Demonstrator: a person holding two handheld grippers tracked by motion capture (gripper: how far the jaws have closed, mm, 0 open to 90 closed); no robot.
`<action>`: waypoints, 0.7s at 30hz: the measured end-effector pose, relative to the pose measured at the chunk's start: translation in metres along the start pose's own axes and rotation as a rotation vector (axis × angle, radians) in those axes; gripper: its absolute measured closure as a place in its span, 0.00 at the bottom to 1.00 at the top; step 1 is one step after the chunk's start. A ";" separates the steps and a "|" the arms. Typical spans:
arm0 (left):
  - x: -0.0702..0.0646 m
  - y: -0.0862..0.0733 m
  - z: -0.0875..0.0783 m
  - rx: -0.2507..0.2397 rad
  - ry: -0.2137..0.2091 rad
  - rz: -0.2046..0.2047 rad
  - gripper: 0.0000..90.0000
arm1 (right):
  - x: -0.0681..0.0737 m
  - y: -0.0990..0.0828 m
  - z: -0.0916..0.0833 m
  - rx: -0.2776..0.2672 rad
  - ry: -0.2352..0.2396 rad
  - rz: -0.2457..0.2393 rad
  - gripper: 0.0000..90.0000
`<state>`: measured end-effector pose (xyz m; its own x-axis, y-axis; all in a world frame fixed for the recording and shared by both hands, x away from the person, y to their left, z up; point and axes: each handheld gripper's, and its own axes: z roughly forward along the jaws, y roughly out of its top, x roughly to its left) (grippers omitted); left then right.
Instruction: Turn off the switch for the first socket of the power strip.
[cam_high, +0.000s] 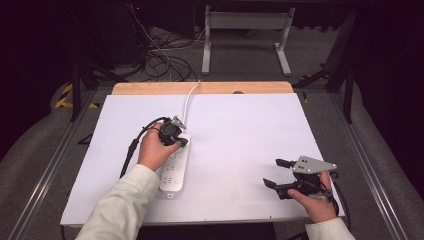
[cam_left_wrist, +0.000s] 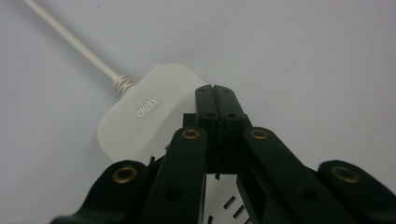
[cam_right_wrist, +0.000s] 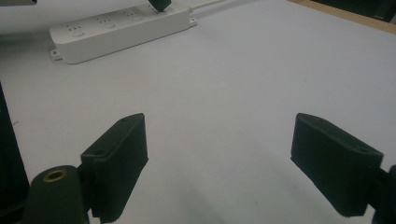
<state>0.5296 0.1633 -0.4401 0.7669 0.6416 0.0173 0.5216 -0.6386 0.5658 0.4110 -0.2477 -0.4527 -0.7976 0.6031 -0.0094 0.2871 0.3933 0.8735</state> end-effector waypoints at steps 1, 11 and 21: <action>0.000 0.000 0.000 0.000 0.000 0.000 1.00 | 0.000 0.000 0.000 0.001 0.001 0.000 0.21; -0.001 -0.001 0.003 -0.001 0.001 0.002 1.00 | 0.000 0.000 0.000 0.002 0.001 -0.002 0.21; -0.001 -0.001 0.003 -0.003 -0.001 0.002 1.00 | 0.000 0.000 0.000 0.004 0.000 -0.004 0.21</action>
<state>0.5295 0.1626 -0.4429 0.7679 0.6403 0.0177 0.5192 -0.6383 0.5684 0.4107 -0.2475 -0.4528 -0.7990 0.6012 -0.0130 0.2859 0.3989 0.8713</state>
